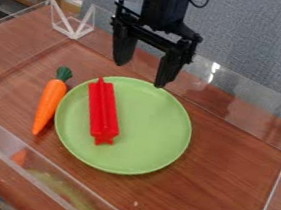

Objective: Move the red object from the green plate to the table

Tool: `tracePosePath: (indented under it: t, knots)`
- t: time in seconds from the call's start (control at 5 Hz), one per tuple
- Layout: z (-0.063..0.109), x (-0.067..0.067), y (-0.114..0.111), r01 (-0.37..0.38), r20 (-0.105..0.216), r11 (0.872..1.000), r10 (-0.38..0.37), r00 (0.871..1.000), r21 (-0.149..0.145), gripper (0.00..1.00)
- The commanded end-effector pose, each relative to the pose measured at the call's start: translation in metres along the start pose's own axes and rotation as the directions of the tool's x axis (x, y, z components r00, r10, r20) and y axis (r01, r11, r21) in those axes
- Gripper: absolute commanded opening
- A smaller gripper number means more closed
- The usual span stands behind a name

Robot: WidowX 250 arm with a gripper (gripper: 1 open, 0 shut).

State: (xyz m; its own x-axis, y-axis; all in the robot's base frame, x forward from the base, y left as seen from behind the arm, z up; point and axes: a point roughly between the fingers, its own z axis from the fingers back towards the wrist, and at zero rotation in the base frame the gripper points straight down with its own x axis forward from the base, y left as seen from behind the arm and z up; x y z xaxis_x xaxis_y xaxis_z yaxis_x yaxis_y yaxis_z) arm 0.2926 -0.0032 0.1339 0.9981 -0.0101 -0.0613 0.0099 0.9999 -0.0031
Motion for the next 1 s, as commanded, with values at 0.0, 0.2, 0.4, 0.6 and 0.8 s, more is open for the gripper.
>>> tracePosePath:
  t: [0.0,0.2,0.4,0.6,0.8]
  knots:
    - [-0.003,0.002,0.0,-0.001,-0.008,1.0,0.001,1.0,0.002,1.0]
    - [-0.002,0.003,0.001,0.002,-0.001,1.0,-0.002,1.0,0.01,1.0]
    - [0.005,0.005,0.003,0.001,0.028,1.0,-0.001,1.0,0.019,1.0]
    - [0.012,0.007,0.005,-0.001,0.054,1.0,0.0,0.999,0.024,1.0]
    - [0.018,0.007,0.006,-0.001,0.079,1.0,-0.001,0.997,0.027,1.0]
